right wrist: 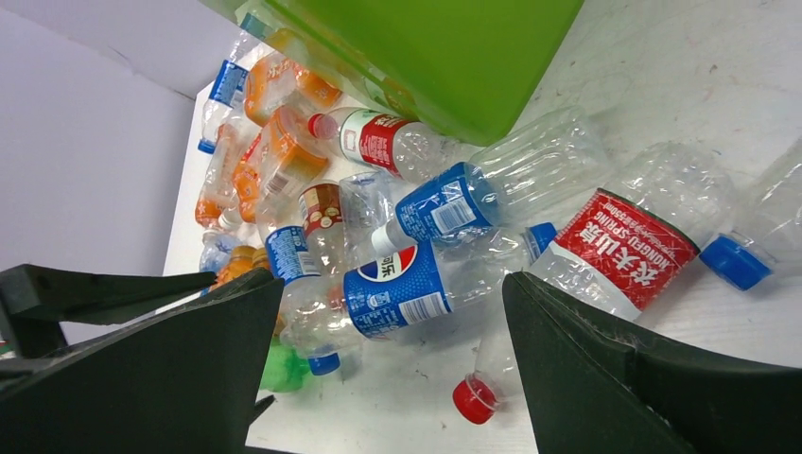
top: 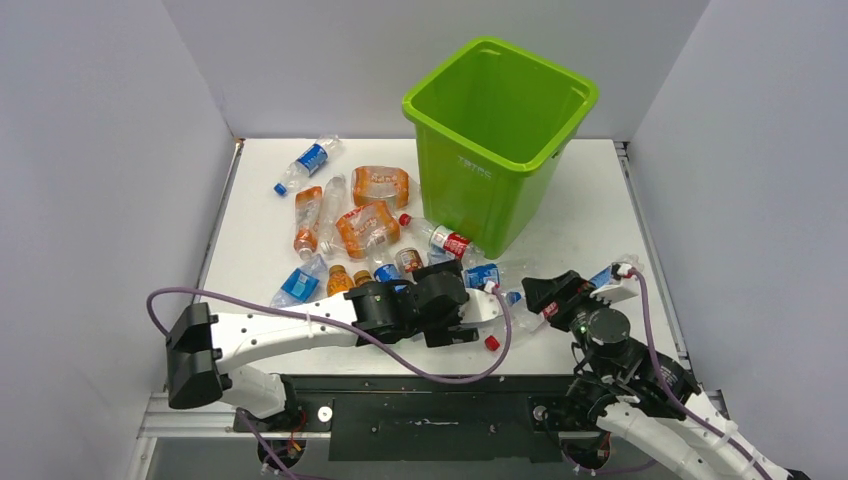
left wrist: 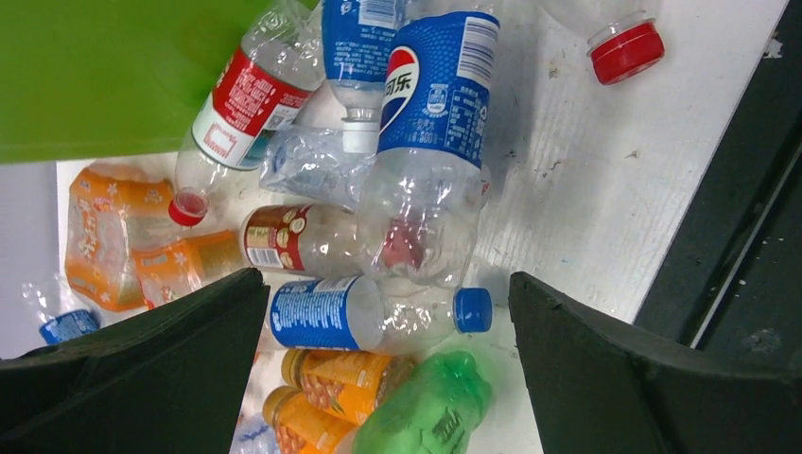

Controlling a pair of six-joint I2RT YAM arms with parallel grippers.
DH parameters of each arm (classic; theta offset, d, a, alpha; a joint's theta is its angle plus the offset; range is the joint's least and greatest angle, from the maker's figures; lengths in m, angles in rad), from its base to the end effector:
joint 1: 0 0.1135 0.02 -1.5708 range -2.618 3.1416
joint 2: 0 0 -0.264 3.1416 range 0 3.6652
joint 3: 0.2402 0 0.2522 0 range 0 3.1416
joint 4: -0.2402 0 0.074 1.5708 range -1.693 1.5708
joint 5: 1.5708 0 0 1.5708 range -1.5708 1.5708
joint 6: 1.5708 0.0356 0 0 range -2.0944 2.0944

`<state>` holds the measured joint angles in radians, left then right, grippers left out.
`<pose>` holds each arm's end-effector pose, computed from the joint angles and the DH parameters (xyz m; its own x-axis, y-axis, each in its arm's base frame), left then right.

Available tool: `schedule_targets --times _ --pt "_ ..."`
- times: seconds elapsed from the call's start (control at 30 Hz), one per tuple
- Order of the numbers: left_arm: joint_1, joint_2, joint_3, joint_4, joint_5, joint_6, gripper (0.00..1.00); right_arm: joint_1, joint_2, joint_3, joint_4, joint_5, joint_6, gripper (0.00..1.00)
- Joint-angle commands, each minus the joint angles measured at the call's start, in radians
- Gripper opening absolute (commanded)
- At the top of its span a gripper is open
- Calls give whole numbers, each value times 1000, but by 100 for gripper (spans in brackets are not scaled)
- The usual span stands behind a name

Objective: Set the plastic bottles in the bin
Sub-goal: Pick up the plastic bottle at the center of the board.

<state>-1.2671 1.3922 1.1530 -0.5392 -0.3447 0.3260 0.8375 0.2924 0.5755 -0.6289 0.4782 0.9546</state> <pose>0.1017 -0.2844 0.2981 0.0657 0.7984 -0.5986 0.8499 0.2696 0.4528 0.0691 0.0522 0.2798 -0.4329 0.6019 -0.6710 -0.0286 0.7348 0.6776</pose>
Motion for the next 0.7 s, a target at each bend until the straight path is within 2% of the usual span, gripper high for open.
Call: schedule_targets --times 0.0,0.13,0.4,0.6,0.67 --pt "-5 72 53 66 6 85 100 1 -37 37 -66 40 5 90" --pt "-3 138 54 140 5 125 100 2 -55 34 -75 47 2 90" --pt "23 284 129 154 18 127 100 1 -44 37 -71 41 -8 90" --pt "57 347 150 168 35 105 84 1 -64 32 -65 38 -18 90" --pt "62 362 146 181 32 103 82 2 -66 33 -65 37 -19 90"
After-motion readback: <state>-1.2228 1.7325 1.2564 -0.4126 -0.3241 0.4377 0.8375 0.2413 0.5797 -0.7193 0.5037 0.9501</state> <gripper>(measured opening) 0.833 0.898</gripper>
